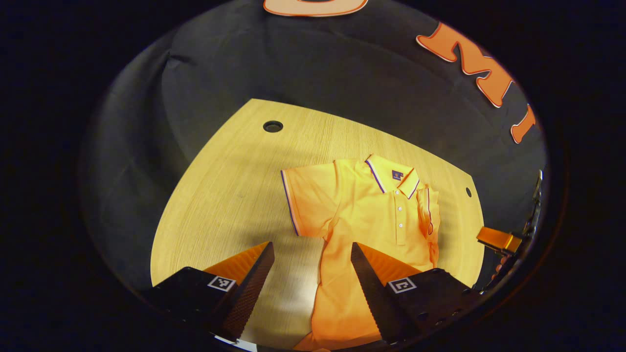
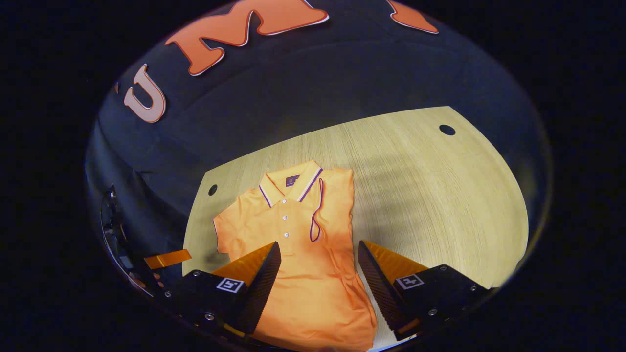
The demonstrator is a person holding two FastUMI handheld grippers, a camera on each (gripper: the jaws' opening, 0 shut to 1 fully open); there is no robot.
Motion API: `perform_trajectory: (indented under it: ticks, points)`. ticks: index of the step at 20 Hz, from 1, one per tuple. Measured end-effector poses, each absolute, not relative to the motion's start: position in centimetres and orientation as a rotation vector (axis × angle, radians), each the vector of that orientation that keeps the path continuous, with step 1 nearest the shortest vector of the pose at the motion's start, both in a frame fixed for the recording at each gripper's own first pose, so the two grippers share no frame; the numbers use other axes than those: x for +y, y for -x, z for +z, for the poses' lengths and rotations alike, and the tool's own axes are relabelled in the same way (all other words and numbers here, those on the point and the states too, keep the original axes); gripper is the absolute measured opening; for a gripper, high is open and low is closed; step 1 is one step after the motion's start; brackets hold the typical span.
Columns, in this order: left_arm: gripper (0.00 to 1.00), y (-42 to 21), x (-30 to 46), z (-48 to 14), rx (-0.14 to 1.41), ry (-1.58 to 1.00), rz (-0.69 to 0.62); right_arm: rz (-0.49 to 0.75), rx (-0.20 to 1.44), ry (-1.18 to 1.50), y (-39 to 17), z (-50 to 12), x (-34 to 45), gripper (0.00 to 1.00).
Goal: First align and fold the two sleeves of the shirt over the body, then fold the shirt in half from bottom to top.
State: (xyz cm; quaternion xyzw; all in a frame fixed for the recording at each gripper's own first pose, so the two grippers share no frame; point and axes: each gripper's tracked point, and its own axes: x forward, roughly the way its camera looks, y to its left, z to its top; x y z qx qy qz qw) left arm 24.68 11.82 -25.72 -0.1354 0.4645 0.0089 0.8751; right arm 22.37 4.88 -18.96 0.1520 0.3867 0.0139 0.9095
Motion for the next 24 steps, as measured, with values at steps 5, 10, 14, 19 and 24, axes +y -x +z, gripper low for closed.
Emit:
perform_trajectory:
  ticks: [5,10,14,19,24]
  points:
    - [0.95,-28.9,12.6,-29.1,1.110,0.302,0.007,-0.064,0.709,-0.316,-18.0,-17.8,4.8,0.97]
    - [0.96,-32.2,12.5,-32.2,1.210,0.258,0.003,-0.141,0.685,-0.333,-13.4,-18.5,5.1,0.97]
    - [0.96,-33.9,12.5,-34.3,1.267,0.199,0.020,-0.169,0.665,-0.325,-10.3,-18.4,5.1,0.97]
    - [0.86,-34.9,12.6,-36.4,1.312,0.167,0.063,-0.197,0.642,-0.331,-7.2,-18.1,5.0,0.98]
    - [0.72,-35.5,12.4,-36.8,1.324,0.089,0.079,-0.234,0.645,-0.359,-5.4,-18.9,4.3,0.98]
